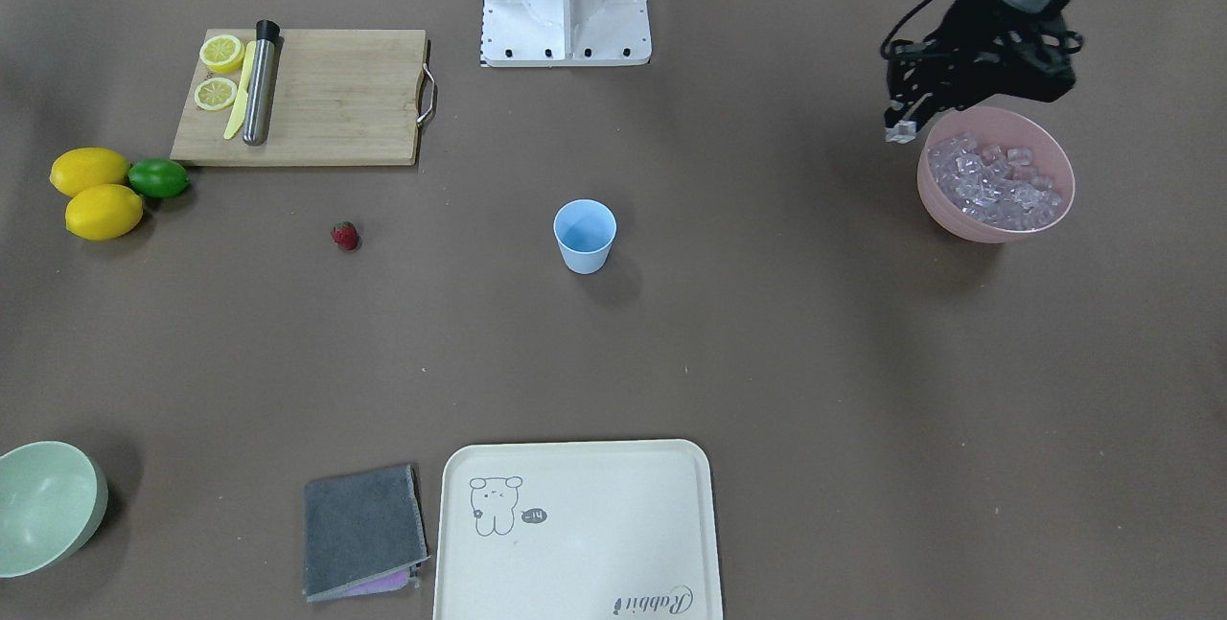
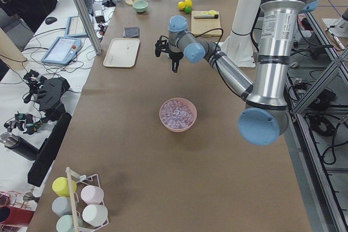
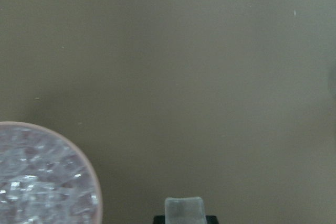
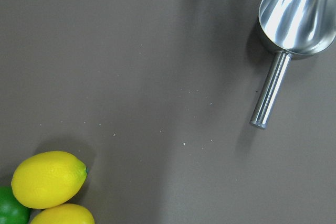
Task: Put ice and strawberries in cup
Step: 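Carry the ice cube over the blue cup and release it, then move the left gripper back over the ice bowl, then lower the left gripper into the ice and grasp another cube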
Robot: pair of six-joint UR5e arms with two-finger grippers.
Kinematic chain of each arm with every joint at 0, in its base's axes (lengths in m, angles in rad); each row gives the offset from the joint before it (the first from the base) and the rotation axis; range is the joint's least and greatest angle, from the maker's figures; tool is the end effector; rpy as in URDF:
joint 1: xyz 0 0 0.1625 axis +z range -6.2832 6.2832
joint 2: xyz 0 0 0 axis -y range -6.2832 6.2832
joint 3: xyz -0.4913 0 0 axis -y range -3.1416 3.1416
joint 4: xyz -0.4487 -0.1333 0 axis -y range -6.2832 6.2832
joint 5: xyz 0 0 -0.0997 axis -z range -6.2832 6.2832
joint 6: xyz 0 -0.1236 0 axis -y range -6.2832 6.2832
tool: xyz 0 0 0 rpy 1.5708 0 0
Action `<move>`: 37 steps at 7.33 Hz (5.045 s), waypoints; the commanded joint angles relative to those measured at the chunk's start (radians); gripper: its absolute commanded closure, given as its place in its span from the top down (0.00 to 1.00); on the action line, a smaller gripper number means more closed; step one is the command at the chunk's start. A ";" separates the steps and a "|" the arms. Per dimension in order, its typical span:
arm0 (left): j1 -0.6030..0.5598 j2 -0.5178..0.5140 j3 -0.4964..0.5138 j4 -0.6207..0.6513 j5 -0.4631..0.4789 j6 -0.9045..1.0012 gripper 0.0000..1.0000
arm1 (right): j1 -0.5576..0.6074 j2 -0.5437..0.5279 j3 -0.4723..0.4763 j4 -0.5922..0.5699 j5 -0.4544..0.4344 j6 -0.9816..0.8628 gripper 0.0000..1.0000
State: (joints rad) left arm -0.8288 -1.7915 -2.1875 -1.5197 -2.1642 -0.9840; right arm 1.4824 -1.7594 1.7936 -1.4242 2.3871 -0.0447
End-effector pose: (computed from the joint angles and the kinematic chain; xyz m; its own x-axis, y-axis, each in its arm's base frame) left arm 0.3249 -0.4494 0.3104 0.5878 0.0381 -0.8081 0.0218 0.9978 0.0629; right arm 0.0016 -0.4716 0.6951 0.6661 -0.2346 0.7080 0.1167 0.9703 0.2117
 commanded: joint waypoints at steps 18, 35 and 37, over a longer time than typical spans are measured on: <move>0.052 -0.197 0.253 0.036 0.218 0.219 0.97 | -0.024 -0.019 -0.003 0.013 0.011 0.014 1.00; 0.014 0.439 0.265 -0.582 0.096 -0.168 0.68 | -0.025 -0.019 -0.007 0.005 0.023 0.016 1.00; 0.017 0.442 0.264 -0.585 0.096 -0.170 0.63 | -0.025 -0.019 -0.007 0.002 0.023 0.016 1.00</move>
State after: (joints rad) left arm -0.8157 -1.3511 -1.9240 -2.1031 -2.0694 -1.1519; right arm 1.4578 -1.7779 1.7871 -1.4200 2.4099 -0.0291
